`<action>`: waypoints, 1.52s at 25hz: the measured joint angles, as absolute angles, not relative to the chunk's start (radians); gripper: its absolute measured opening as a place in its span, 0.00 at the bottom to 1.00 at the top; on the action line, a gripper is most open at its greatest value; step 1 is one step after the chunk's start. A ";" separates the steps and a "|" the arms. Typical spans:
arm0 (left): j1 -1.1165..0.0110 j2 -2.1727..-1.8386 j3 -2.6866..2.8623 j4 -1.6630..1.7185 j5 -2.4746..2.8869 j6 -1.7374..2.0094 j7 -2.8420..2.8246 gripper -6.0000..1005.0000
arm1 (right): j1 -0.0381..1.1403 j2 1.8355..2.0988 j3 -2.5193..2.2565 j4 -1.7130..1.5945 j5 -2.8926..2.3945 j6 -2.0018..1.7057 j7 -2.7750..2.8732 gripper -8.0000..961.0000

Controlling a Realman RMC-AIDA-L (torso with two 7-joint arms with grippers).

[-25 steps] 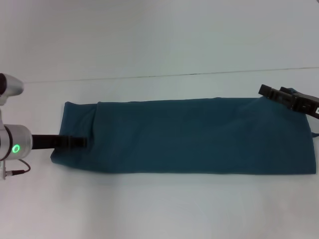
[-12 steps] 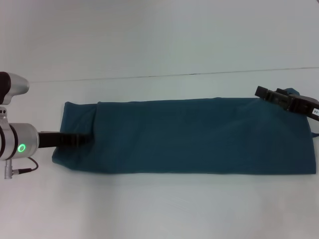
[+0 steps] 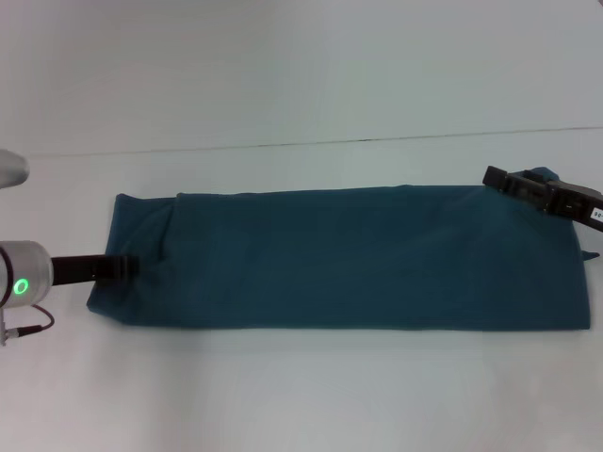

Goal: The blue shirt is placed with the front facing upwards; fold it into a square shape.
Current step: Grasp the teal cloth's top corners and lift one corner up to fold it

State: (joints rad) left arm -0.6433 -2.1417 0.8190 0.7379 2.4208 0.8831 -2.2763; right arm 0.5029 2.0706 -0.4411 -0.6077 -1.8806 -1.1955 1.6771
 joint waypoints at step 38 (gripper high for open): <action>-0.543 -2.166 0.904 0.955 2.436 0.867 -2.494 0.63 | 0.497 2.029 -0.462 -0.623 -1.873 -1.210 1.768 0.96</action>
State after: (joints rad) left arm -0.5435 -2.1659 0.9040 0.9552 2.4360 0.8674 -2.4936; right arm 0.4973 2.0286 -0.4621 -0.6225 -1.8728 -1.2098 1.7676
